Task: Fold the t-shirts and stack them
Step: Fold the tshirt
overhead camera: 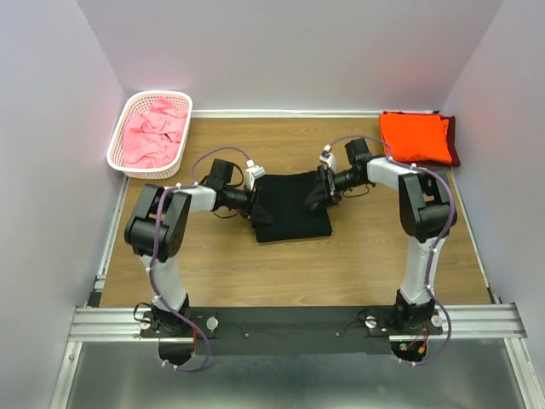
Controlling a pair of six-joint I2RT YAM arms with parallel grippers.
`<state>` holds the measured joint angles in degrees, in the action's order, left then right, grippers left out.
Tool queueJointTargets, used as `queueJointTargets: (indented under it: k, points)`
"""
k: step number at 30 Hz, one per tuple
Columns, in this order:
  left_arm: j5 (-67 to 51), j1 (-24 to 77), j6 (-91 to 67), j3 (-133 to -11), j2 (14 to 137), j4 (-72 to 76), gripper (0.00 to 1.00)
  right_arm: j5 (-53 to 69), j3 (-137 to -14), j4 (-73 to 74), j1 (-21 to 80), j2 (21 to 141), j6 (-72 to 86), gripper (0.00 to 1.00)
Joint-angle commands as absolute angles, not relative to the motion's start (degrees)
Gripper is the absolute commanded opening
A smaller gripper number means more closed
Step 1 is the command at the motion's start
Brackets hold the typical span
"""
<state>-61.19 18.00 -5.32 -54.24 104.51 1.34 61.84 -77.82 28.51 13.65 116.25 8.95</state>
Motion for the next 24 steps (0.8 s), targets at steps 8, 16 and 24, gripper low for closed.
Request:
queueJointTargets:
  k: [8, 16, 24]
  points:
    - [-62.3, 7.12, 8.95, -60.56, 111.99, -11.86, 0.44, 63.09, -81.12, 29.88, 12.04, 120.07, 6.31, 0.61]
    - [-70.48, 16.16, 0.19, -56.61, 98.97, -6.44, 0.45, 69.87, -76.47, 28.31, 19.67, 111.44, 14.76, 0.62]
    - [-69.71, 16.53, -3.87, -50.1, 108.25, -0.26, 0.64, 68.3, -73.4, 24.87, 27.07, 120.39, 16.18, 0.7]
